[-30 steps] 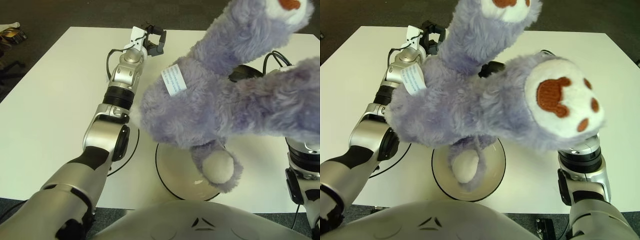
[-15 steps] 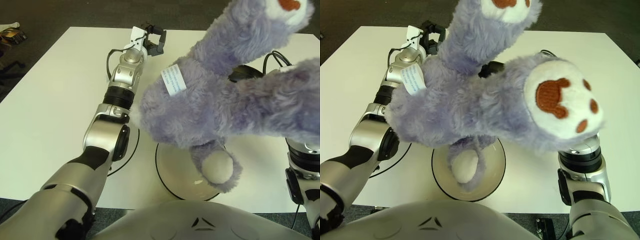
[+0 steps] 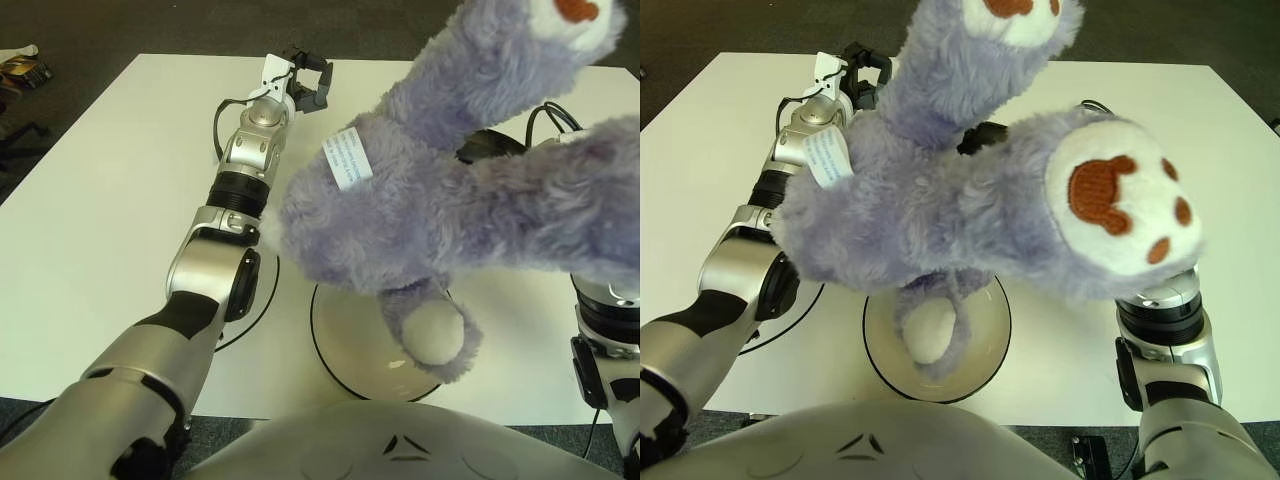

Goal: Put the doll into the plate.

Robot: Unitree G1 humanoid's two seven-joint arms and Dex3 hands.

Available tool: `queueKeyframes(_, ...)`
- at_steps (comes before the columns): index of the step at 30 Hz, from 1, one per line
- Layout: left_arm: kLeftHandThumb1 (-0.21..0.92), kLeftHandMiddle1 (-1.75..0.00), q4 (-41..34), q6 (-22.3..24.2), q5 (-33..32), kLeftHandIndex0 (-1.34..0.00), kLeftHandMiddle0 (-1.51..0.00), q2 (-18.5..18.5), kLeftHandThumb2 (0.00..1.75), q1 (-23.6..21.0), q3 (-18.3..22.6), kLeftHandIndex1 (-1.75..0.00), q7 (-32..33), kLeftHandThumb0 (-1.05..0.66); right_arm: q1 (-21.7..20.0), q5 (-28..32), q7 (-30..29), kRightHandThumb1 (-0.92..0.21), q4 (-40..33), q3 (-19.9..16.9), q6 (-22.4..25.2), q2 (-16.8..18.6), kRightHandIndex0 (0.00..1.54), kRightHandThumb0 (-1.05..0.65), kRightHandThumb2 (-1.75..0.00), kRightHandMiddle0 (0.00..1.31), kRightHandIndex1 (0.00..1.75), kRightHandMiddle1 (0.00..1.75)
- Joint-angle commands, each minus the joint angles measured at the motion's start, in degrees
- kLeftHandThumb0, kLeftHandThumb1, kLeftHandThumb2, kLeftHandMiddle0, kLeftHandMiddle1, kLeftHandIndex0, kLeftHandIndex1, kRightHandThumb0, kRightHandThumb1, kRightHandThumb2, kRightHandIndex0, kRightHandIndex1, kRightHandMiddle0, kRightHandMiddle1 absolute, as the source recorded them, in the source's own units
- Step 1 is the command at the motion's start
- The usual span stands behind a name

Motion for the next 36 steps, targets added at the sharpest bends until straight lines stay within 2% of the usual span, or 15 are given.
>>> queueKeyframes(1,0.53,-1.60,0.7,-0.9,0.2,-0.27,-0.51,0.1,1.03,-1.5,0.2,-1.75,0.1,0.00,-1.2,0.7,-0.3,-0.77,0.3,0.0,-0.3,-0.3,0.41,-0.37,-0.89,0.00,0.69,0.73)
queueKeyframes(22,0.52,-1.55,1.1,-1.0,0.5,-0.32,-0.51,1.1,1.02,-1.6,-0.4,-1.75,-1.4,0.00,-1.9,0.3,-1.3,-0.77,0.3,1.4,-0.1,0.2,0.41,-0.37,-0.89,0.00,0.69,0.73)
queueKeyframes(23,0.52,-1.54,1.1,-1.0,0.5,-0.32,-0.51,1.1,1.02,-1.6,-0.4,-1.75,-1.4,0.00,-0.2,-16.0,-14.0,-0.77,5.3,1.3,-12.3,-0.8,0.41,-0.37,-0.89,0.00,0.69,0.73)
queueKeyframes(24,0.51,-1.54,1.1,-1.0,0.5,-0.33,-0.51,1.1,1.02,-1.6,-0.4,-1.75,-1.4,0.00,1.0,-28.2,-23.4,-0.63,9.0,1.2,-21.3,-1.5,0.50,-0.30,-1.01,0.12,0.83,0.94)
queueKeyframes(25,0.51,-1.53,1.1,-1.0,0.5,-0.34,-0.52,1.1,1.02,-1.6,-0.4,-1.75,-1.4,0.00,1.8,-36.5,-29.8,-0.51,11.6,1.1,-27.6,-2.0,0.59,-0.24,-1.12,0.23,0.95,1.10)
queueKeyframes(26,0.51,-1.53,1.0,-0.9,0.5,-0.34,-0.52,1.2,1.02,-1.6,-0.4,-1.75,-1.4,0.00,2.2,-40.3,-32.6,-0.32,12.8,1.0,-30.4,-2.0,0.71,-0.15,-1.29,0.40,1.11,1.33)
queueKeyframes(27,0.51,-1.52,1.0,-0.9,0.4,-0.35,-0.52,1.2,1.02,-1.6,-0.3,-1.75,-1.4,0.00,2.1,-39.5,-31.8,-0.20,12.6,1.0,-29.8,-1.8,0.79,-0.10,-1.39,0.51,1.23,1.48)
queueKeyframes(29,0.50,-1.52,0.9,-1.0,0.3,-0.37,-0.51,1.2,1.02,-1.6,-0.3,-1.75,-1.4,0.00,2.0,-38.6,-30.7,-0.11,12.9,0.9,-29.5,-1.5,0.84,-0.05,-1.48,0.59,1.35,1.61)
queueKeyframes(31,0.50,-1.52,0.9,-1.0,0.2,-0.39,-0.49,1.2,1.02,-1.6,-0.2,-1.75,-1.4,0.00,1.2,-38.3,-30.3,-0.07,14.4,1.2,-30.5,-1.3,0.85,-0.02,-1.51,0.62,1.43,1.69)
queueKeyframes(36,0.55,-1.51,0.8,-0.9,0.1,-0.42,-0.42,1.3,0.97,-1.6,-0.3,-1.75,-1.7,0.00,-0.9,-40.0,-31.5,-0.11,20.4,1.9,-36.1,-1.0,0.83,-0.01,-1.47,0.58,1.49,1.74)
